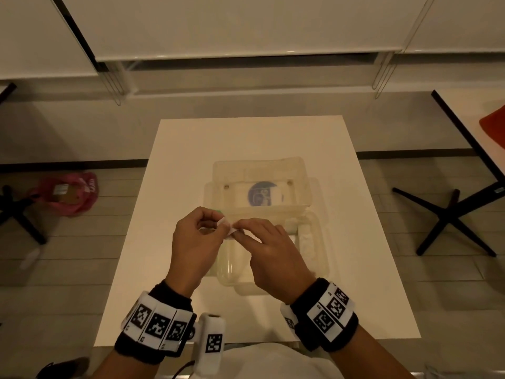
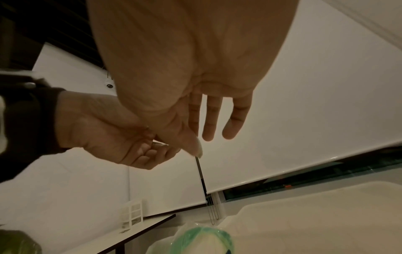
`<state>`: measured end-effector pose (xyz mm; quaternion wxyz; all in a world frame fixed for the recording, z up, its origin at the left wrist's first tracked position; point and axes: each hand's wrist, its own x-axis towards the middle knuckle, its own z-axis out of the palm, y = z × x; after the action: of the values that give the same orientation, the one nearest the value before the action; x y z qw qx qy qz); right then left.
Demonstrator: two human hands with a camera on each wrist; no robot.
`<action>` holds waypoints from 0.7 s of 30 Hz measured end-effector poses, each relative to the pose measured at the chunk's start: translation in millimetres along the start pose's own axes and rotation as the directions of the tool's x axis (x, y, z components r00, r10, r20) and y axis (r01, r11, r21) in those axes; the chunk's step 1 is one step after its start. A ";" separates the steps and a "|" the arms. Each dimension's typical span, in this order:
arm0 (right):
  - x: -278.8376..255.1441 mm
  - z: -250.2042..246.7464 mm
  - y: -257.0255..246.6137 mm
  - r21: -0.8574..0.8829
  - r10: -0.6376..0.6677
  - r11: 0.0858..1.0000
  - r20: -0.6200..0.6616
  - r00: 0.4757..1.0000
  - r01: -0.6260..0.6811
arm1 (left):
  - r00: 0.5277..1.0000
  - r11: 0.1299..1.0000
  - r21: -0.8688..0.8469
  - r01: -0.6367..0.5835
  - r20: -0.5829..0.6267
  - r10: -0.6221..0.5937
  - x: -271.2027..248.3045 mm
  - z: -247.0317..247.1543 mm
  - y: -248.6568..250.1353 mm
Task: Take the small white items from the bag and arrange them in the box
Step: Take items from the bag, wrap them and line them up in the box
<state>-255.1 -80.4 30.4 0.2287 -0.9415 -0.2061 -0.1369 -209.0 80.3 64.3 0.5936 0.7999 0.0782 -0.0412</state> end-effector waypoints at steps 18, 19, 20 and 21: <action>13.6 -12.0 12.4 0.860 0.441 0.306 0.252 0.861 -0.408 | 0.928 0.976 0.039 -0.212 0.320 0.189 5.9 -11.2 23.1; 13.6 -11.4 12.7 0.875 0.463 0.270 0.248 0.851 -0.402 | 0.943 0.984 -0.003 -0.176 0.287 0.170 5.1 -9.7 22.0; 13.5 -11.1 13.6 0.893 0.492 0.223 0.244 0.836 -0.391 | 0.957 0.989 -0.039 -0.144 0.247 0.149 4.0 -8.5 20.9; 13.4 -11.2 14.7 0.910 0.518 0.176 0.238 0.822 -0.375 | 0.968 0.991 -0.063 -0.121 0.215 0.132 2.4 -7.7 19.8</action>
<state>-238.5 -93.4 39.2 0.7659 -0.6403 0.0534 0.0210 -203.4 82.2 84.9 0.6197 0.7789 -0.0377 -0.0892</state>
